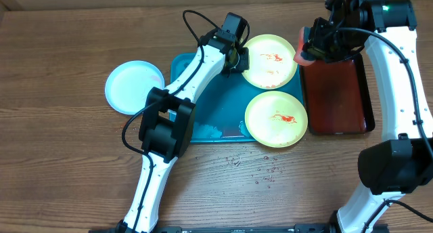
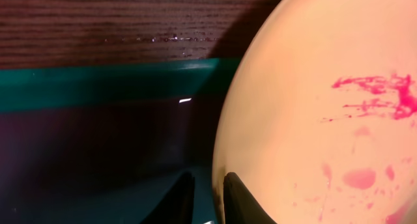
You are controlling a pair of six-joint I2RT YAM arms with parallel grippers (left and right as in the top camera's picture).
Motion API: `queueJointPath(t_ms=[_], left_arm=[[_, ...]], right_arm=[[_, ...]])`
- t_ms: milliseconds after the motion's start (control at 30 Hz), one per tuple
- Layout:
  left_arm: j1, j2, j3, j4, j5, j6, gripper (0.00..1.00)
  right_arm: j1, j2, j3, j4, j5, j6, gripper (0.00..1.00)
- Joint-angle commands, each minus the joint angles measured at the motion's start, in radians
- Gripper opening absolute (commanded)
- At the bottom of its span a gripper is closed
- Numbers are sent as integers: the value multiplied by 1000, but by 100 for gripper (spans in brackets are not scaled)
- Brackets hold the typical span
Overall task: Clean dirty plates on tray and stack at the side
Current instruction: 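Grasp the upper yellow plate rim with the left gripper, then pull the yellow plate toward the tray's left side with the left gripper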
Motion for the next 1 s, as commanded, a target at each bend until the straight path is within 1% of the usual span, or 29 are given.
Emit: queueJointPath(t_ms=[0, 300, 333, 400, 433, 600, 700, 767, 867, 967], left_arm=[[-2, 26, -18, 10, -18, -9, 17], [-2, 35, -43, 39, -18, -8, 14], [-2, 40, -47, 42, -18, -9, 13], [-2, 42, -56, 49, -15, -9, 6], [-2, 42, -59, 53, -13, -9, 4], [0, 42, -52, 56, -14, -3, 4], [13, 32, -28, 51, -14, 31, 4], [30, 19, -1, 32, -14, 50, 4], [69, 2, 69, -41, -14, 101, 4], [112, -2, 172, -190, -13, 162, 4]], right_arm=[[5, -28, 4, 5, 7, -6, 4], [5, -28, 4, -4, 10, -26, 4], [5, -28, 4, -6, 11, -26, 4], [5, -28, 4, -8, 11, -29, 4], [5, -28, 4, -8, 11, -29, 4], [5, -28, 4, -6, 11, -29, 4], [5, -28, 4, -5, 11, -29, 4], [5, -28, 4, -2, 11, -29, 4], [5, -28, 4, 2, 11, -29, 4], [5, -28, 4, 6, 11, -28, 4]])
